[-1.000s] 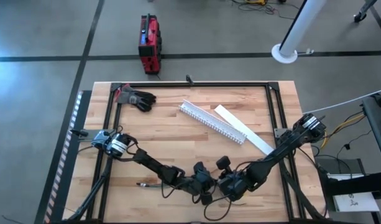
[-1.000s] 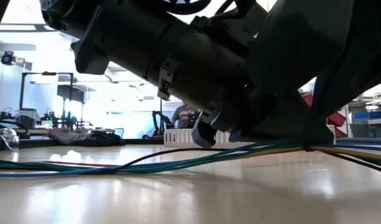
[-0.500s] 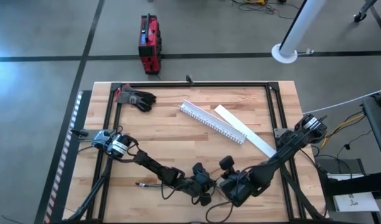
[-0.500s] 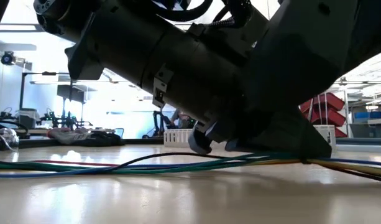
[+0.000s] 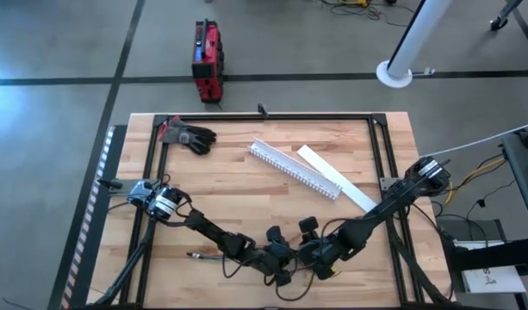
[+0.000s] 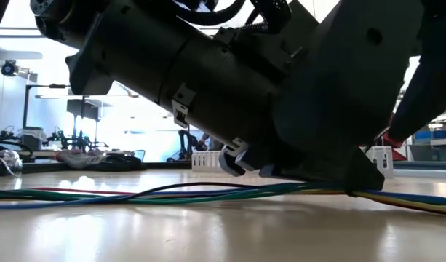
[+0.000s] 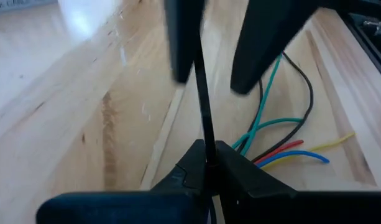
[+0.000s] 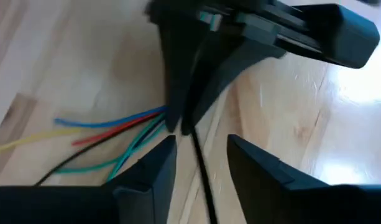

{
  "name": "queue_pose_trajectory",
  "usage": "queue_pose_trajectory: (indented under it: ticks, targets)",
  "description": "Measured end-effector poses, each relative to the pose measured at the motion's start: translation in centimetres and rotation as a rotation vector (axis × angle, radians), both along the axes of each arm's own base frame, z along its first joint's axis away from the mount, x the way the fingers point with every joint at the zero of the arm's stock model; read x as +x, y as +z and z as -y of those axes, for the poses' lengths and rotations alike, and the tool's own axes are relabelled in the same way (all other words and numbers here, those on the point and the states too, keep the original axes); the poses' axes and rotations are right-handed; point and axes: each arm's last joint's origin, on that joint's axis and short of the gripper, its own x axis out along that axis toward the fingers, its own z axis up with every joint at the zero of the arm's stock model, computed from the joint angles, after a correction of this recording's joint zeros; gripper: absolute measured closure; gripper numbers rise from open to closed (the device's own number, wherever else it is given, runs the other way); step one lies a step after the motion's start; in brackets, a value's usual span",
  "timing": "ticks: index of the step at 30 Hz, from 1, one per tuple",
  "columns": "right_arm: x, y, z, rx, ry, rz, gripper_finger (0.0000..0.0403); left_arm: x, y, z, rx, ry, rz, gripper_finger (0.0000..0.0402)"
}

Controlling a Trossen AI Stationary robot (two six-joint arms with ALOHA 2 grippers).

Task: Ziptie cables
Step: Wrap the cables together using the zip tie

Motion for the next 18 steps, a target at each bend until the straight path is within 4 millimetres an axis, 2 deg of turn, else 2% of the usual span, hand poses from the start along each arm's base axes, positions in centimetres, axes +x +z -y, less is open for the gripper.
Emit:
queue_pose_trajectory:
  ticks: [6,12,18]
  targets:
    - [0.3,-0.8,1.0,0.056,-0.051,0.012,0.0264,-0.3,0.1,0.5,0.052,0.026,0.013,0.0397]
    - [0.8,-0.9,1.3,0.155,-0.050,-0.003,0.0300,-0.4,0.1,0.4,0.088,0.058,0.023,0.0397]
    - [0.8,-1.0,1.4,0.159,-0.050,-0.009,0.0339,-0.3,0.2,0.5,0.093,0.066,0.027,0.0397]
